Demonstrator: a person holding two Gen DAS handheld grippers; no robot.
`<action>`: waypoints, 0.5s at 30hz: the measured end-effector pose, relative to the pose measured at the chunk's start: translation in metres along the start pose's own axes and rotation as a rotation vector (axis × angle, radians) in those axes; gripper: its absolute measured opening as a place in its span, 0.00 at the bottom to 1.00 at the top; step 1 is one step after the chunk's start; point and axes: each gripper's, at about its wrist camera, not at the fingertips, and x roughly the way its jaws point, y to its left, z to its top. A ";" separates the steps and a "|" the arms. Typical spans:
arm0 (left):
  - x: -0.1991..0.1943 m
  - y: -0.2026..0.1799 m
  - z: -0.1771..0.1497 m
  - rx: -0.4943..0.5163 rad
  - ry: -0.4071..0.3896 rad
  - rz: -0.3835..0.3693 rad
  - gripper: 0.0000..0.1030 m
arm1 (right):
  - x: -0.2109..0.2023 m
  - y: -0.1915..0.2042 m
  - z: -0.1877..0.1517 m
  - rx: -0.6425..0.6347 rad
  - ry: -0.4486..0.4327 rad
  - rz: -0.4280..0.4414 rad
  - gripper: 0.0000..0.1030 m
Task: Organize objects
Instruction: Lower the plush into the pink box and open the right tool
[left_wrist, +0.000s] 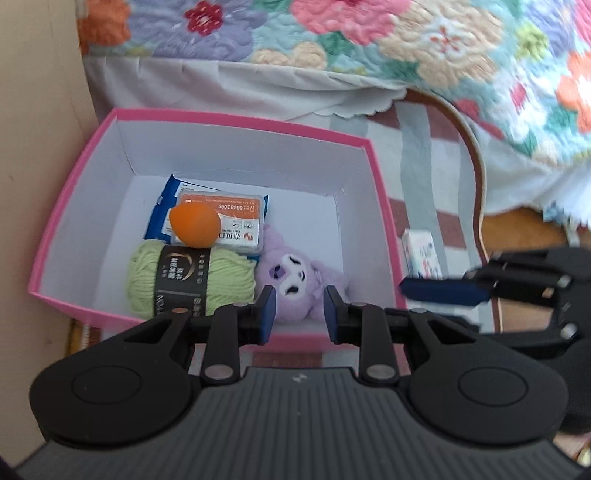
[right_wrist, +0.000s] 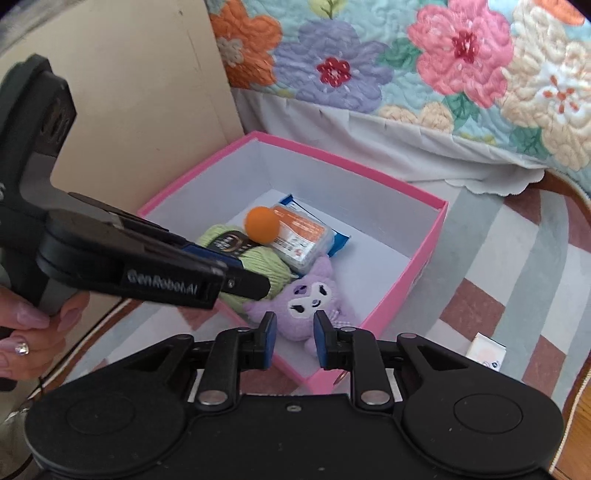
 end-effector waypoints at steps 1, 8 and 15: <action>-0.008 -0.004 -0.001 0.015 0.007 0.008 0.27 | -0.009 0.003 0.000 -0.012 -0.006 0.003 0.31; -0.054 -0.021 -0.012 0.048 0.057 0.029 0.41 | -0.065 0.023 -0.009 -0.102 -0.049 0.021 0.48; -0.085 -0.032 -0.031 0.064 0.074 0.046 0.51 | -0.094 0.031 -0.021 -0.182 -0.041 0.013 0.57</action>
